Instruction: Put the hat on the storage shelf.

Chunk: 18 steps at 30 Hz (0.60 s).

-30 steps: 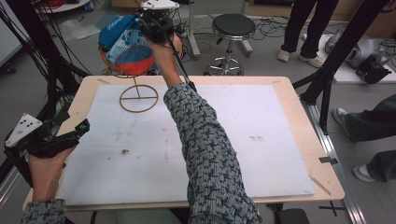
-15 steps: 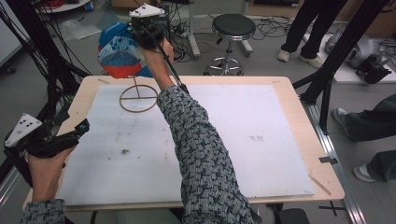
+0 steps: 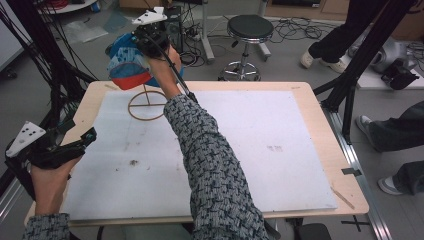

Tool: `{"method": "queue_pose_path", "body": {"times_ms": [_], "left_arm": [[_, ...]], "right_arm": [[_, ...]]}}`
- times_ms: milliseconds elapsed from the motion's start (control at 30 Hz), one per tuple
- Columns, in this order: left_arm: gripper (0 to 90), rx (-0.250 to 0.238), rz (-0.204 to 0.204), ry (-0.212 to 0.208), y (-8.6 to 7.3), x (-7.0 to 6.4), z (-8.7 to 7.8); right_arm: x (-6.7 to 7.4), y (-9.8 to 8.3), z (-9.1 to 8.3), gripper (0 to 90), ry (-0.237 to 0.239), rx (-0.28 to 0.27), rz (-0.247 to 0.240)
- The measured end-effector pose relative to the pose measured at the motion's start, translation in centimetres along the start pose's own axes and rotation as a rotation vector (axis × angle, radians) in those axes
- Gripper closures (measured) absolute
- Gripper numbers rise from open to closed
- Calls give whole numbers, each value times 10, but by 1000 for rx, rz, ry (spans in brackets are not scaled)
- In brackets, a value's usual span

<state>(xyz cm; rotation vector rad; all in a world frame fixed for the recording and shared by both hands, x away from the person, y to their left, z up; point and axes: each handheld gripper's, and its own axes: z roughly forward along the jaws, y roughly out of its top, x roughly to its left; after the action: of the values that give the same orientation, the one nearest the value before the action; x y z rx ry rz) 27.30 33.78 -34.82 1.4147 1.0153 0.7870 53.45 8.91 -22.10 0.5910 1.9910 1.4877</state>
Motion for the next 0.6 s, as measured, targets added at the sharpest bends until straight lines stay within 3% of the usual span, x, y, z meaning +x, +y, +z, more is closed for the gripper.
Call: {"method": "queue_pose_path", "body": {"times_ms": [600], "left_arm": [[180, 7, 3, -5, -1, -1, 2]], "right_arm": [[2, -12, 12, 900, -11, 80, -16]]}}
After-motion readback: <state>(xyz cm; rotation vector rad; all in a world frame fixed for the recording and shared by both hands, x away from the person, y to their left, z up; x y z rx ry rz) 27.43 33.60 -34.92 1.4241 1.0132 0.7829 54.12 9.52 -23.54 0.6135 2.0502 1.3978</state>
